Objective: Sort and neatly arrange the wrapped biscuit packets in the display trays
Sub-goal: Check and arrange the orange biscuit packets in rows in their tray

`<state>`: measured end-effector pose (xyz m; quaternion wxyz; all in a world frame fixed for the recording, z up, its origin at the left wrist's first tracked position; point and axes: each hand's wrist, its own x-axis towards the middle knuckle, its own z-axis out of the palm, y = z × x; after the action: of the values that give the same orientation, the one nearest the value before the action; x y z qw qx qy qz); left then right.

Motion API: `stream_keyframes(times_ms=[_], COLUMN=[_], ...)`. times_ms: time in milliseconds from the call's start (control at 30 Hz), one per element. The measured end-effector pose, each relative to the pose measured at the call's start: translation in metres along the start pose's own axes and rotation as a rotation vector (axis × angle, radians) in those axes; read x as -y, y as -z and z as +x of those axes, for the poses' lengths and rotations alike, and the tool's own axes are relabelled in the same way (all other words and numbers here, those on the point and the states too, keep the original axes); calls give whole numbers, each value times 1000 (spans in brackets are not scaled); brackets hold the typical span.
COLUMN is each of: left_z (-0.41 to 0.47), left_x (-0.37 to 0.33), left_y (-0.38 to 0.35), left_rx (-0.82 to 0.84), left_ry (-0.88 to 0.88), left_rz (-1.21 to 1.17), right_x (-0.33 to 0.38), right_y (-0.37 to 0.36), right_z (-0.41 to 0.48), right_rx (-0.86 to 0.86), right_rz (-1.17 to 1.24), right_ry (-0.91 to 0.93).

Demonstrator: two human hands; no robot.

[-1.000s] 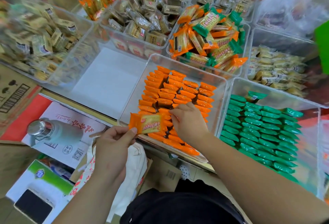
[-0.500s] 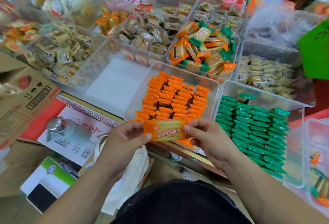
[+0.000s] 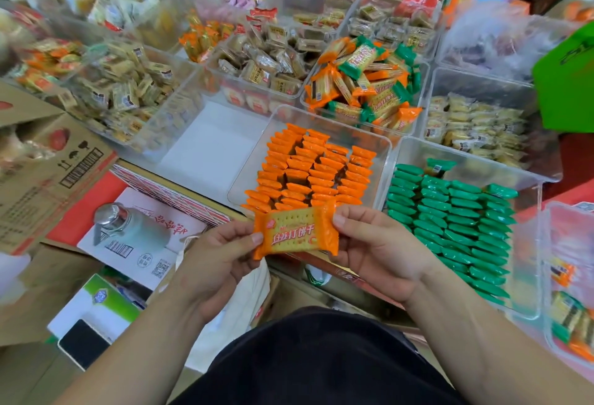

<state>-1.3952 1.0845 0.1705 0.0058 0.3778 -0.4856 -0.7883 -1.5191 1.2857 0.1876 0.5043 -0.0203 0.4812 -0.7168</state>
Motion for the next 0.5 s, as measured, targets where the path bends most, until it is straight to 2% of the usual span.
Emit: stream_keyframes(times_ms=[167,400,500], left_z=[-9,-22,-26], left_x=[-8,-17,-19], left_y=[-4,-15,-19], left_rx=[2,8,-52], left_ry=[-102,-295,-373], left_rz=[-24,187,324], right_x=[-3,-5,-4], right_y=[3,5,10], right_z=[-4,-5,-6], right_rx=[-127,-202,-178], right_rz=[45,174,159], right_ry=[21,60,23])
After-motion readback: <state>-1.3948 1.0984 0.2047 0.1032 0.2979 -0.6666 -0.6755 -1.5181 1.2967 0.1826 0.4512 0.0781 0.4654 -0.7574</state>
